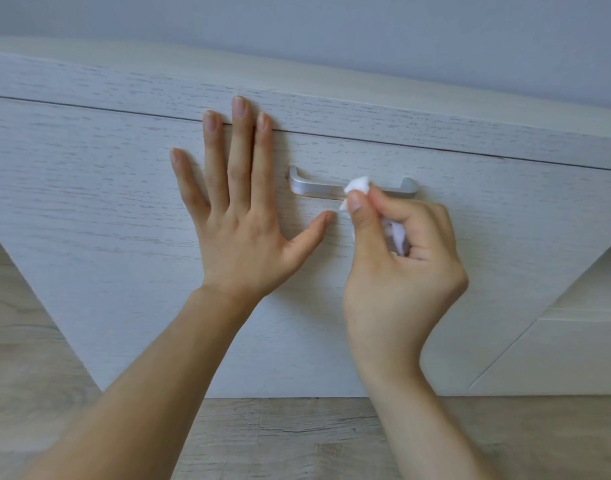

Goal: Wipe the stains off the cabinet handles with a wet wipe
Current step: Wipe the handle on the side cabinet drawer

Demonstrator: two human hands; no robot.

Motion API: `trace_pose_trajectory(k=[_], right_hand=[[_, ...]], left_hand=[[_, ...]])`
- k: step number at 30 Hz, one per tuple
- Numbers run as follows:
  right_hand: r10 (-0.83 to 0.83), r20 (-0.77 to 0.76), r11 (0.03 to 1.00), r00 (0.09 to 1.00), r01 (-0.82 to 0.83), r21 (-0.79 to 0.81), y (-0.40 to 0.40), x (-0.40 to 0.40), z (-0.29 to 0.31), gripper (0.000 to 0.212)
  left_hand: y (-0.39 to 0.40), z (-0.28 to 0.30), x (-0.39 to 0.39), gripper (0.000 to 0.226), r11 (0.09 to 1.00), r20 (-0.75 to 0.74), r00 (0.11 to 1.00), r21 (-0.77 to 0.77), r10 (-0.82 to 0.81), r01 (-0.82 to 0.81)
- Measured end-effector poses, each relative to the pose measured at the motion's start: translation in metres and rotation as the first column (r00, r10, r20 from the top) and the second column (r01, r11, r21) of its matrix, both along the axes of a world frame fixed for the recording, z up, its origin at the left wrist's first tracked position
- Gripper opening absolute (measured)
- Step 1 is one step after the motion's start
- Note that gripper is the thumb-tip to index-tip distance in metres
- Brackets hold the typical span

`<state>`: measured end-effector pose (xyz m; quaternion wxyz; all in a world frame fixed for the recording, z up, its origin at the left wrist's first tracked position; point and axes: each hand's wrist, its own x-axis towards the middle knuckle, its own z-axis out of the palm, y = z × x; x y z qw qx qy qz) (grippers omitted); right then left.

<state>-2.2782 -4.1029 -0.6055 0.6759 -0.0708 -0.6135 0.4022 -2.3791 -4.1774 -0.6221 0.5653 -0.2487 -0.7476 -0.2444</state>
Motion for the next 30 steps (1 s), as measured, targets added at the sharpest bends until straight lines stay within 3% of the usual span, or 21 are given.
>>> trace_pose_trajectory(k=[3, 12, 16, 20, 25, 30], right_hand=[[0.013, -0.067, 0.994, 0.998, -0.019, -0.103, 0.002, -0.002, 0.002, 0.008], [0.002, 0.057, 0.998, 0.998, -0.006, 0.07, -0.003, 0.001, 0.0, 0.011], [-0.024, -0.008, 1.0, 1.0, 0.024, -0.009, 0.002, 0.003, -0.002, 0.011], [-0.037, -0.014, 0.999, 0.999, 0.037, -0.023, -0.003, -0.003, -0.004, 0.01], [-0.045, -0.006, 0.995, 0.999, 0.045, 0.09, -0.011, -0.01, -0.005, 0.008], [-0.044, 0.008, 0.995, 0.999, 0.043, 0.092, -0.017, -0.012, -0.003, 0.008]], left_hand=[[-0.001, 0.0, 0.0, 0.097, 1.0, 0.002, 1.0, -0.004, -0.012, 0.012], [0.0, 0.0, 0.0, 0.093, 1.0, -0.013, 1.0, 0.007, -0.007, 0.007], [-0.009, -0.005, -0.003, 0.089, 0.998, -0.039, 0.997, -0.027, -0.061, 0.06], [-0.023, -0.024, -0.008, 0.089, 0.998, -0.045, 0.999, -0.061, 0.003, -0.005], [-0.02, -0.027, -0.01, 0.089, 0.998, -0.023, 0.999, -0.039, 0.039, -0.039], [-0.02, -0.03, -0.012, 0.089, 0.999, -0.031, 0.999, -0.031, 0.031, -0.032]])
